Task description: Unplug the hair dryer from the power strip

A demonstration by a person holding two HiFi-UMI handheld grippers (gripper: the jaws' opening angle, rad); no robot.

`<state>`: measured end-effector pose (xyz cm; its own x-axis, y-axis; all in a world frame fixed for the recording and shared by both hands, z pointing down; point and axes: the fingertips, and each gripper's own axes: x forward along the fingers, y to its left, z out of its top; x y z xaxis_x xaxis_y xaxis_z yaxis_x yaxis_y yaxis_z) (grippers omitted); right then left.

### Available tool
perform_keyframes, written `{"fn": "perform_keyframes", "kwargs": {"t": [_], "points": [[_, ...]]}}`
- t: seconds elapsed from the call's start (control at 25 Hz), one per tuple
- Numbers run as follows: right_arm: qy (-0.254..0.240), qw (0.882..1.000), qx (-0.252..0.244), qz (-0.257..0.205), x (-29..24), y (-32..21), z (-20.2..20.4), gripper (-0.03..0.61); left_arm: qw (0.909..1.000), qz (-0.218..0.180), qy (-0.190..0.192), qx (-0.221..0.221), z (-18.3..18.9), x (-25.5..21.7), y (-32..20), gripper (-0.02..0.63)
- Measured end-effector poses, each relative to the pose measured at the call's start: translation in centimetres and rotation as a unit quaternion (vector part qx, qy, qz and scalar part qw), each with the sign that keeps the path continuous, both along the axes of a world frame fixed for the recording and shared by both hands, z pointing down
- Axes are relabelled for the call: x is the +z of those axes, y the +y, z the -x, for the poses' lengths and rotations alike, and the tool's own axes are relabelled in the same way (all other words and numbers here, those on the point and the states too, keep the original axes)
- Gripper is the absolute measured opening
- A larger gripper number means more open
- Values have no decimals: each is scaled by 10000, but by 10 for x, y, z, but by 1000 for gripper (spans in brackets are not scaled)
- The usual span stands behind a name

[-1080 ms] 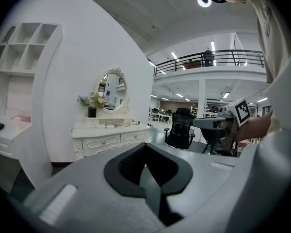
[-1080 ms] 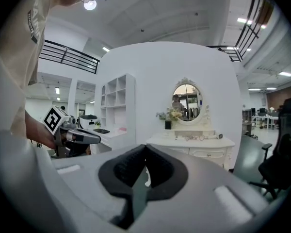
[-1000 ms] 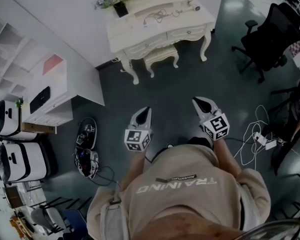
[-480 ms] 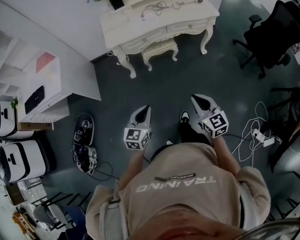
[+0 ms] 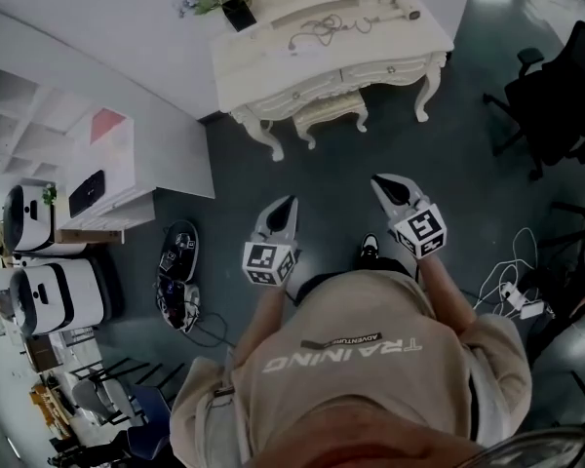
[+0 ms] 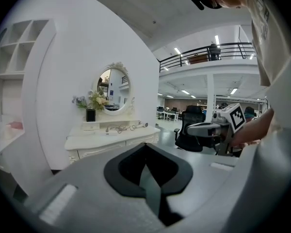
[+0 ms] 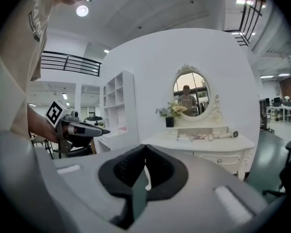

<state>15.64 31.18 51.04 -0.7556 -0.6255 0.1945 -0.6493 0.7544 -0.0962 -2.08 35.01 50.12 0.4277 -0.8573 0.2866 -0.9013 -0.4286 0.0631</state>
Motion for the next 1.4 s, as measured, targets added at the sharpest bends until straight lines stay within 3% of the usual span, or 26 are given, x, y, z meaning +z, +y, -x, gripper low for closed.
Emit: {"fn": "perform_keyframes", "kwargs": {"t": [0.44,0.76,1.12,1.32,1.4], "points": [[-194,9987,-378,281,19,-76,-1,3,9990,236,64,-368,-8,16,-69,6],[-44,9987,-391,338,30,-136,26,3,9980,337,285,-450,20,30,-126,6],[131,9996,0,260,10,-192,73,3,9991,101,423,16,65,17,-209,6],[42,9993,340,134,-9,-239,113,3,9983,-165,-101,552,92,12,-255,6],[42,9988,476,71,-15,-254,128,3,9969,-234,-81,742,100,10,-272,6]]}}
